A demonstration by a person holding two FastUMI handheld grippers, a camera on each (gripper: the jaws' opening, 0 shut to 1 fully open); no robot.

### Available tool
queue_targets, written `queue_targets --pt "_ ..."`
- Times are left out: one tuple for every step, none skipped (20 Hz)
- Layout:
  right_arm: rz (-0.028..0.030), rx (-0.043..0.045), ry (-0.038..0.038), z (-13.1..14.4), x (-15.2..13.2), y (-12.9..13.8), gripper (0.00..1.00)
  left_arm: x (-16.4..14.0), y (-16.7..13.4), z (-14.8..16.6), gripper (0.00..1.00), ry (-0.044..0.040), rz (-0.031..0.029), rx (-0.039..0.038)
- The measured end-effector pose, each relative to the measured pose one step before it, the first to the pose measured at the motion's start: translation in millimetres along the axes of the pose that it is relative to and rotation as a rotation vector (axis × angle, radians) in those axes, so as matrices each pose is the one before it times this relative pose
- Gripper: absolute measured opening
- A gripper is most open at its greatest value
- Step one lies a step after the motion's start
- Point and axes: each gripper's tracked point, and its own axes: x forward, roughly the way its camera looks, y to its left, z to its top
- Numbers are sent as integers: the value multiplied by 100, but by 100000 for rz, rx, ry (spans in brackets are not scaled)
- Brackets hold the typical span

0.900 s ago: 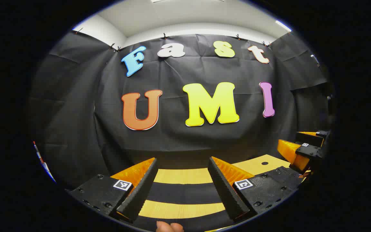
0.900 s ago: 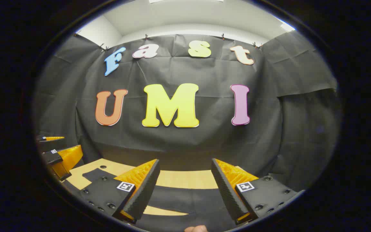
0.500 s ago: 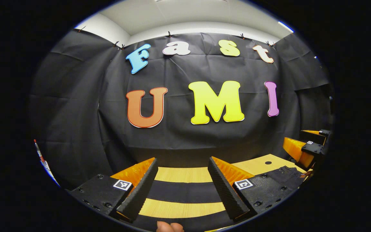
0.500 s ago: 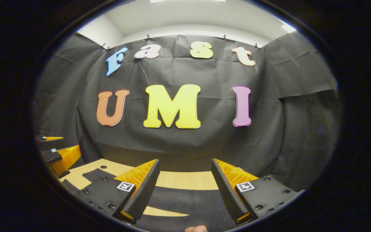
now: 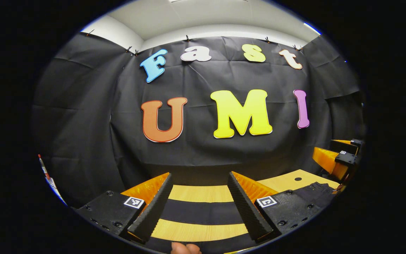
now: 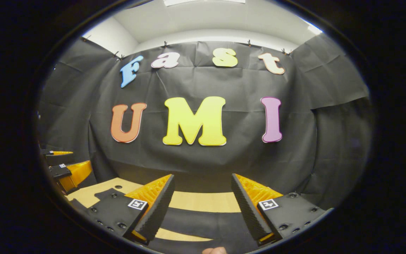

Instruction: Grasp the waist and the cuffs of the jeans and fold them to make the two legs overlap; first hold the waist and fold one-third of the jeans toward the cuffs, then hold the cuffs and fold the remaining one-third in the same direction to finish folding.

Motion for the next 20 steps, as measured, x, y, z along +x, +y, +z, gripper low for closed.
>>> queue_targets --pt "372 174 111 -44 25 158 98 41 -2 1 100 -24 219 272" --pt "343 14 51 -67 77 180 98 35 -67 -32 100 239 -489 -37" --pt "543 -177 212 -115 82 219 98 -90 -56 -140 97 618 -689 -286" --pt "742 -382 431 -170 -2 245 98 41 -180 -221 99 770 -623 -460" --pt "662 -526 242 -176 29 195 98 73 -167 -352 99 1255 -875 -906" --pt "556 -355 240 -88 85 107 99 74 -122 -175 99 949 -511 -1138" --pt "459 -62 552 -100 12 69 99 -81 30 -120 100 928 -360 -1529" --pt "288 132 440 -205 -14 96 99 -64 66 -272 100 1116 -52 -1950" --pt "309 144 -86 73 -72 -26 99 -64 68 -260 100 1162 507 -1641" --pt "167 -172 140 -75 102 11 99 -152 150 -291 100 1121 810 -948" --pt "282 -329 293 -79 14 0 98 -472 541 -439 100 957 702 -70" --pt "286 -378 328 -173 14 -16 98 -442 481 -528 100 1280 490 307" --pt "498 -790 691 -153 10 -85 99 -485 542 -425 100 1353 317 798" --pt "675 -441 1687 -527 33 -224 99 -632 572 -471 100 1859 -276 -686" --pt "1256 1010 3210 -775 -241 -307 98 -528 650 -771 100 2711 -387 -3137" --pt "384 1960 4332 -1176 -299 -793 99 -719 666 -1258 100 4859 -795 -6160" --pt "-508 2777 4879 -1218 -521 -1056 99 -1017 1222 -1526 100 5774 804 -7389" --pt "-2317 2161 4921 -1528 -447 -1691 99 -807 1397 -1872 100 7153 755 -8885" --pt "-3192 1665 4873 -1421 -424 -1840 99 -901 1372 -2402 100 9834 -848 -12251" --pt "-3604 1736 4756 -1563 -184 -1935 99 23 1609 -2549 100 9693 795 -12604"
